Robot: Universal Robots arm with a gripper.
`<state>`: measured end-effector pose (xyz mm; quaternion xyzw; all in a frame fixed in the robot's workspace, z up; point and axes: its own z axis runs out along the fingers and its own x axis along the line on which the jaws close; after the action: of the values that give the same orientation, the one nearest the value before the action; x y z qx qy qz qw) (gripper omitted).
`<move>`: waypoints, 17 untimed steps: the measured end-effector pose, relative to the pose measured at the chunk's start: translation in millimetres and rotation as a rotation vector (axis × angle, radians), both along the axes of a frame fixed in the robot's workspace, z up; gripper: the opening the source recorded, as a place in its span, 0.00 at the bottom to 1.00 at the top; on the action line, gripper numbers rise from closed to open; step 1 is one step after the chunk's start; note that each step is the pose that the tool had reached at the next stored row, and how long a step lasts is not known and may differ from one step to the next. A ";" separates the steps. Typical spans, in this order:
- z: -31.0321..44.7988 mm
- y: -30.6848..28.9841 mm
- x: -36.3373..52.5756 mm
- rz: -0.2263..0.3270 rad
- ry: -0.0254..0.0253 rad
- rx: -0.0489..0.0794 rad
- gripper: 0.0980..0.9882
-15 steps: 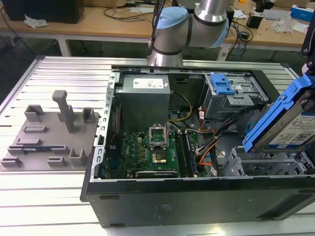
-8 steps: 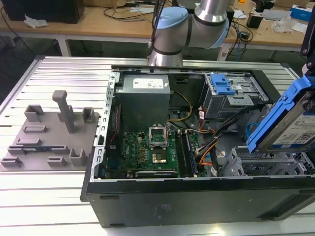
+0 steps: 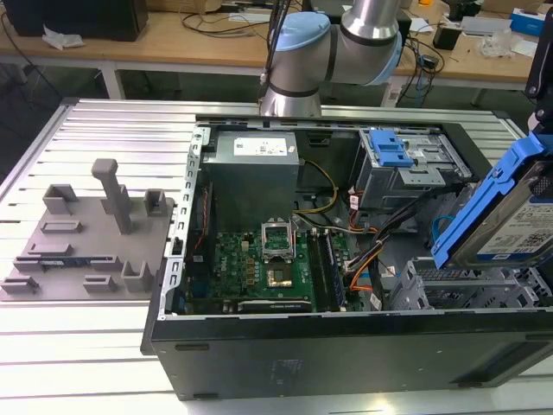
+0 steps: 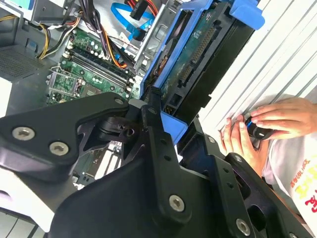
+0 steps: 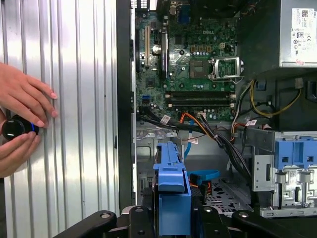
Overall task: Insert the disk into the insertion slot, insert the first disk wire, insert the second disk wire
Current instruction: 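Insert the disk into the insertion slot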
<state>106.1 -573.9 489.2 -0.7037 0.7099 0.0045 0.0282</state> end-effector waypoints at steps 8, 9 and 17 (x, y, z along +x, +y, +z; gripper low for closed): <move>-0.1 7.3 0.0 0.000 0.0001 -0.003 0.30; -0.2 8.9 0.0 0.000 0.0000 -0.004 0.30; -2.5 16.9 0.0 0.000 0.0001 -0.009 0.30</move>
<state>106.1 -557.0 486.7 -0.7039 0.7099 0.0015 0.0251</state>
